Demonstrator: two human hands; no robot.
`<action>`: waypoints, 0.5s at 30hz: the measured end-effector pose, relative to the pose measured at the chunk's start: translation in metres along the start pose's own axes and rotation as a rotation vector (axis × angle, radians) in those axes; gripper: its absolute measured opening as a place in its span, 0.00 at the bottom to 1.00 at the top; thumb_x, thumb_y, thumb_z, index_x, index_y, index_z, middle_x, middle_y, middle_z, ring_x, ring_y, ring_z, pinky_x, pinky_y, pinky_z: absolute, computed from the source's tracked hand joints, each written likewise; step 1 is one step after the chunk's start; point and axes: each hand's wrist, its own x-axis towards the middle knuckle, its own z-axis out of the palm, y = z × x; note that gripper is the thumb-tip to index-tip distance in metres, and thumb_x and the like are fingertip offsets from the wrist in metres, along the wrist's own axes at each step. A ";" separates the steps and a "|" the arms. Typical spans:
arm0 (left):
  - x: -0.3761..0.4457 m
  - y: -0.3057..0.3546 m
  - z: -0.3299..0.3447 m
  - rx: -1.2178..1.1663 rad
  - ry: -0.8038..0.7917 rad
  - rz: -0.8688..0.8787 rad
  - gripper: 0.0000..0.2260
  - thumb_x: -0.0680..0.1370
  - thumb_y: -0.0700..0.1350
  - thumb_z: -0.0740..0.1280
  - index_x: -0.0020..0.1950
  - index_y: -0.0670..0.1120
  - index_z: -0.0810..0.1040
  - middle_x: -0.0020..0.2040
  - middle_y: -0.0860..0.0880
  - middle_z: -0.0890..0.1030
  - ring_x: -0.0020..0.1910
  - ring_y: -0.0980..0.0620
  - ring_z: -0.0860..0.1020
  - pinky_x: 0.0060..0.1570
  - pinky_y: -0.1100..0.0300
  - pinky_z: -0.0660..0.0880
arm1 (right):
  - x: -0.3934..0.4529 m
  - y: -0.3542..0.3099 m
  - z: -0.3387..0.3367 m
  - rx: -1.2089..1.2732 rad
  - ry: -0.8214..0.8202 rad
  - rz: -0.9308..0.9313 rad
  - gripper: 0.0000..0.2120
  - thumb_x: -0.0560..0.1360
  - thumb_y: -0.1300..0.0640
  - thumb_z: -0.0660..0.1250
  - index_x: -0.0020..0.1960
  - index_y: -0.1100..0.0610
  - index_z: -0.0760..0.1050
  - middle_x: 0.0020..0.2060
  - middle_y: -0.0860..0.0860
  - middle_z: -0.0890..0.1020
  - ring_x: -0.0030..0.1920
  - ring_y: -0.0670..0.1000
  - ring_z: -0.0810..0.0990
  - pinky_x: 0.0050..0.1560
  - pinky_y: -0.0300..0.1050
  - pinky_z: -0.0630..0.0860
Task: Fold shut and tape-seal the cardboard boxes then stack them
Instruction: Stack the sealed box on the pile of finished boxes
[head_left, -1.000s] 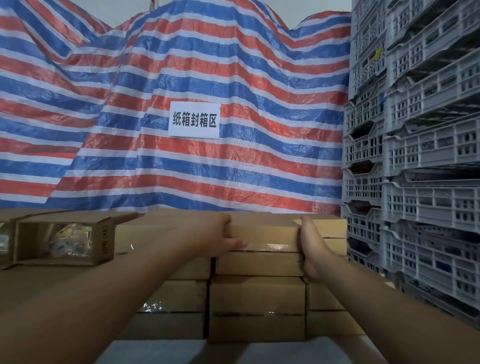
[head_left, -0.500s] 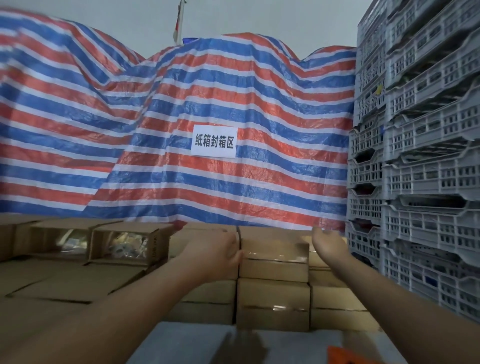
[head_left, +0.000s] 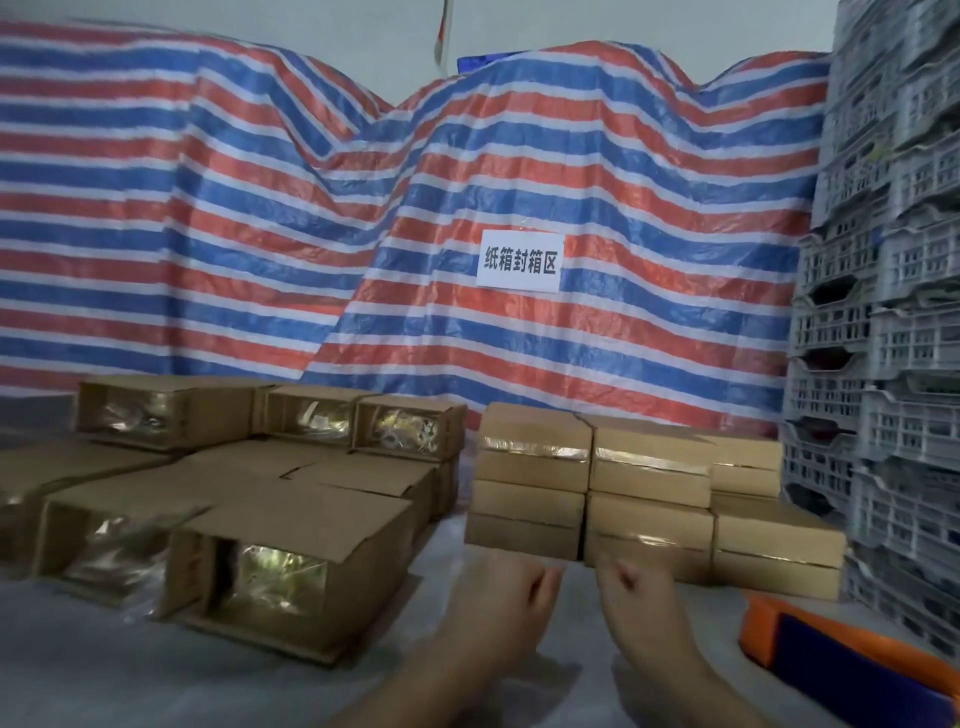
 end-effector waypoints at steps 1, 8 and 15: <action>-0.004 -0.004 0.003 -0.040 0.002 -0.029 0.22 0.83 0.56 0.55 0.38 0.45 0.75 0.35 0.47 0.78 0.37 0.49 0.76 0.40 0.54 0.72 | -0.004 0.002 0.004 -0.012 -0.045 0.014 0.25 0.81 0.59 0.63 0.27 0.53 0.63 0.18 0.43 0.62 0.21 0.41 0.61 0.23 0.38 0.59; -0.008 -0.022 0.013 -0.170 -0.034 -0.159 0.10 0.82 0.54 0.59 0.46 0.51 0.74 0.42 0.52 0.78 0.43 0.54 0.76 0.45 0.56 0.73 | -0.016 0.008 0.003 -0.213 -0.356 -0.164 0.24 0.81 0.55 0.64 0.28 0.51 0.64 0.22 0.45 0.67 0.26 0.40 0.66 0.30 0.37 0.61; -0.011 -0.001 -0.020 -0.089 0.013 -0.181 0.28 0.81 0.65 0.47 0.33 0.49 0.70 0.35 0.46 0.79 0.39 0.47 0.79 0.39 0.54 0.70 | -0.021 -0.019 -0.007 -0.078 -0.018 -0.117 0.21 0.81 0.55 0.63 0.29 0.54 0.71 0.22 0.47 0.73 0.29 0.47 0.74 0.34 0.46 0.73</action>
